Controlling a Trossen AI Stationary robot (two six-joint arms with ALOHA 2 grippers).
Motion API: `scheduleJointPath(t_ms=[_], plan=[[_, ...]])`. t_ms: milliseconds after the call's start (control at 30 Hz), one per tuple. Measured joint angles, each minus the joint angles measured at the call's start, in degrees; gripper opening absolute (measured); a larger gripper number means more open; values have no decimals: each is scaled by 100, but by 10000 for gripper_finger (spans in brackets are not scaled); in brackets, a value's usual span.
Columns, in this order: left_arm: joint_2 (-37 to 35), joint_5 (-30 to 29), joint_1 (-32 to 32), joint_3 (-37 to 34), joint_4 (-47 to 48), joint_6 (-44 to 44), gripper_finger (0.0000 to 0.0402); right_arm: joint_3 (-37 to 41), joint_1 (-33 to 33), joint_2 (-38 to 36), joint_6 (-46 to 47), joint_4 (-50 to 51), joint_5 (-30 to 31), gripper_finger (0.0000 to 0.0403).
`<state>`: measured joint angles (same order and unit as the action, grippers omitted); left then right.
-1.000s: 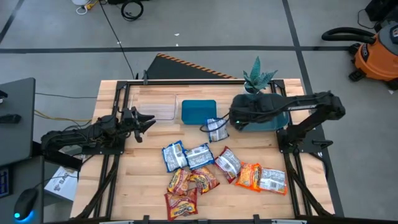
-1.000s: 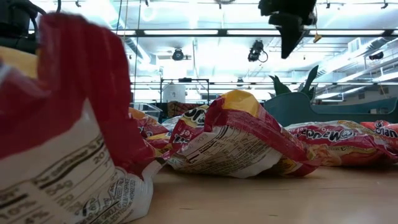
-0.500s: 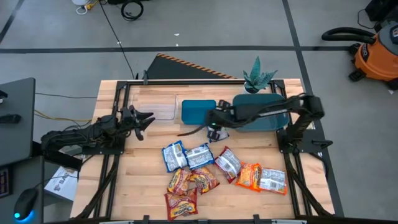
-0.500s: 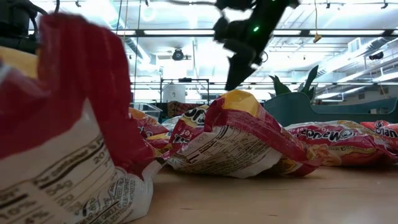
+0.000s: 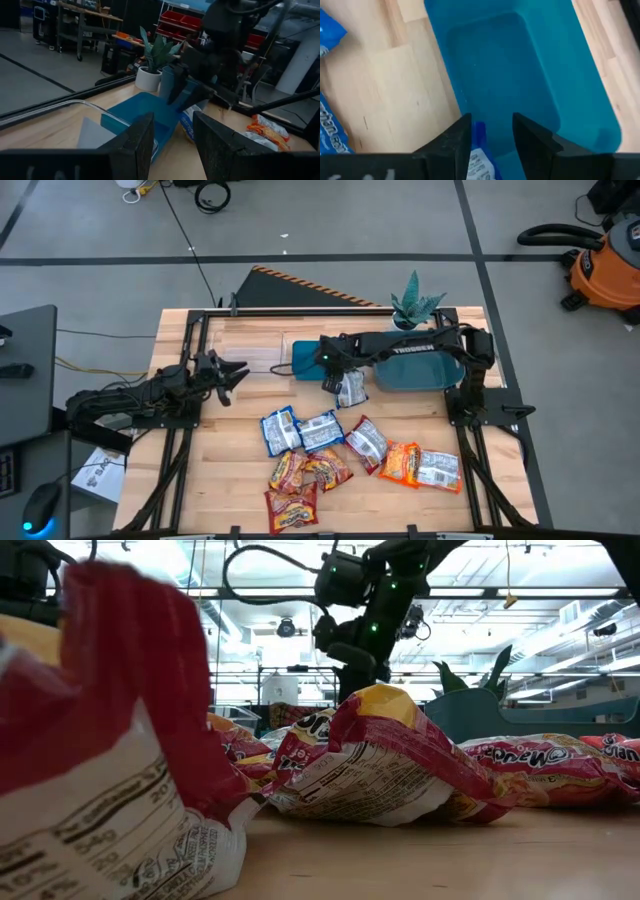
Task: Sort Maruchan noodles
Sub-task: Put the blue noodle pack into the green bin
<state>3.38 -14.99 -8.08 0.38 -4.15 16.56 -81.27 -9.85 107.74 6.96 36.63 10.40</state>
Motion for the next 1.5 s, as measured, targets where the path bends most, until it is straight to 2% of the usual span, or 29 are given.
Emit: scheduleJointPath(t_ms=[200,433,700,1000,1233,1500], plan=[[0,21,0,0,11,90,142,15,-44,2,6,158,69,107],[0,22,0,0,19,83,142,17,-12,0,182,372,-89,14],[0,22,0,0,17,5,142,-153,293,-170,215,637,103,6],[0,5,0,0,3,-61,142,-654,856,-778,665,1788,1267,5],[0,1,0,0,-4,-34,142,-693,1212,-1512,1210,2378,2268,4],[0,-1,0,0,-11,-26,142,-693,1495,-2270,1726,2890,3965,4]])
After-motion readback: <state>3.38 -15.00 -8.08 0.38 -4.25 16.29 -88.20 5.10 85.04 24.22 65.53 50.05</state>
